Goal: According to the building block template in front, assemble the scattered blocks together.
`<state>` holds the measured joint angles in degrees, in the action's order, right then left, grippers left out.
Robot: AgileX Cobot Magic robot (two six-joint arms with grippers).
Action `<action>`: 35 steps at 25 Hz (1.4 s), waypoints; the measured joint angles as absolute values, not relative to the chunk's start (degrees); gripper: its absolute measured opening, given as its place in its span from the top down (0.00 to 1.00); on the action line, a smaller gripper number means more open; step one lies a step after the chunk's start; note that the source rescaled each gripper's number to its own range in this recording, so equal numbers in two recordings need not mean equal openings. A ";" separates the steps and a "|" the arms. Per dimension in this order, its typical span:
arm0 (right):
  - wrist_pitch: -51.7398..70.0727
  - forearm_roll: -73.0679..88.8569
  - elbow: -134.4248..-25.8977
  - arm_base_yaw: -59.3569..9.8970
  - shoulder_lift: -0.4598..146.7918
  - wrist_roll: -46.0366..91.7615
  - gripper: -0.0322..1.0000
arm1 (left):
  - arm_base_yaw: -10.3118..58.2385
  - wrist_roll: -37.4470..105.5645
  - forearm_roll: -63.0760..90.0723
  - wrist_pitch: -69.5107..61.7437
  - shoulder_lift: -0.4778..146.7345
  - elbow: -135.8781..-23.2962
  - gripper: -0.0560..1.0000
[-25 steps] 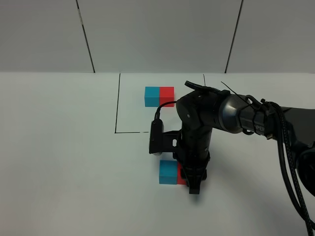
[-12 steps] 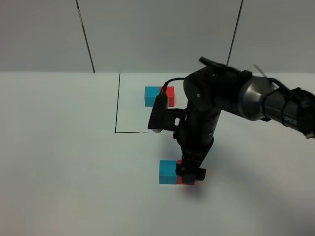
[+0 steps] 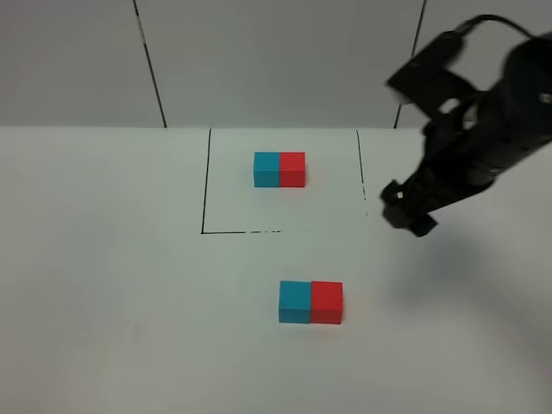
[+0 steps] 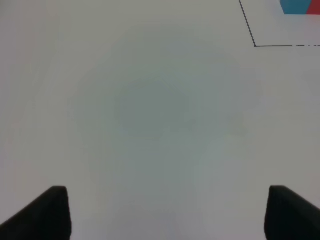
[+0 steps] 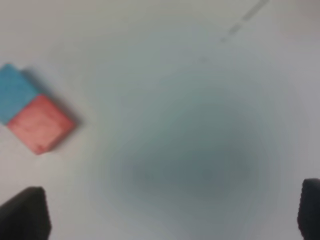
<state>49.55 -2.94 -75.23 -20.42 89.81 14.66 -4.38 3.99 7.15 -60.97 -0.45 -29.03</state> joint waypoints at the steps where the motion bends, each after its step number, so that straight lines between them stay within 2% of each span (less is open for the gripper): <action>1: 46.86 -3.02 -72.16 -17.50 87.48 11.94 0.00 | -4.38 3.99 7.15 -60.97 -0.45 -29.03 0.20; 4: 41.36 -3.18 -61.61 -9.13 78.85 4.13 0.00 | -4.38 3.99 7.15 -60.97 -0.45 -29.03 0.20; 8: 40.91 -3.57 -52.02 0.82 66.81 -2.19 0.00 | -4.38 3.99 7.15 -60.97 -0.45 -29.03 0.20; 13: 44.05 -5.32 -45.57 8.30 51.71 -5.70 0.00 | -4.38 3.99 7.15 -60.97 -0.45 -29.03 0.20; 26: 56.72 -8.71 -44.64 10.12 31.88 -6.69 0.00 | -4.38 3.99 7.15 -60.97 -0.45 -29.03 0.20; 35: 63.76 -4.95 -43.10 10.12 18.49 -6.62 0.00 | -4.38 3.99 7.15 -60.97 -0.45 -29.03 0.20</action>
<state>63.76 -4.95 -43.10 10.12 18.49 -6.62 -4.38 3.99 7.15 -60.97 -0.45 -29.03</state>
